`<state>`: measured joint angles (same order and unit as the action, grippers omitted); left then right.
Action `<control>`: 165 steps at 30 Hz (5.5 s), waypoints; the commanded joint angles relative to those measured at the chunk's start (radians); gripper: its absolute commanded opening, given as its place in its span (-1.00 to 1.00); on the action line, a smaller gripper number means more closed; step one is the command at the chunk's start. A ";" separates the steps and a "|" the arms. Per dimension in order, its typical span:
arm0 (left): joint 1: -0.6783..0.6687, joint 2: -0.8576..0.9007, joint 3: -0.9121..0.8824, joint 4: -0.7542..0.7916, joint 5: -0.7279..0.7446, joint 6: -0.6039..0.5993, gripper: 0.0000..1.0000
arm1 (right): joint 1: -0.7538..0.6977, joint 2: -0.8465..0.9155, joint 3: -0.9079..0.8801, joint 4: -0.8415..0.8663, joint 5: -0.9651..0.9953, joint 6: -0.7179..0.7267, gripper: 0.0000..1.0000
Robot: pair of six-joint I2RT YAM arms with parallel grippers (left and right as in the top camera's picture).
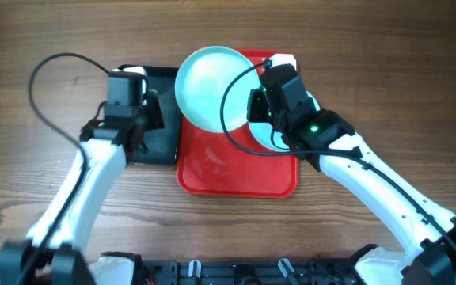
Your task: Clean dirty plates on tray and stack at the side
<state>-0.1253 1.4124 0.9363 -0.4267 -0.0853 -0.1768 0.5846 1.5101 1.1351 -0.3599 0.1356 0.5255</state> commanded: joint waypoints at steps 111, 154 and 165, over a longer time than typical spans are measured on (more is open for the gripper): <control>0.015 0.069 -0.003 0.027 -0.017 0.006 -0.92 | -0.868 0.333 -0.016 0.067 -0.163 -0.107 -0.92; 0.015 0.069 -0.003 0.018 -0.017 0.006 -0.92 | -0.534 0.362 0.137 -0.414 -0.255 -0.457 -0.09; 0.015 0.069 -0.003 0.019 -0.017 0.006 -0.92 | -0.531 0.365 0.077 -0.370 -0.368 -0.444 -0.91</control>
<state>-0.1146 1.4757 0.9356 -0.4110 -0.1043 -0.1768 0.0509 1.8542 1.2171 -0.7200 -0.1581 0.0841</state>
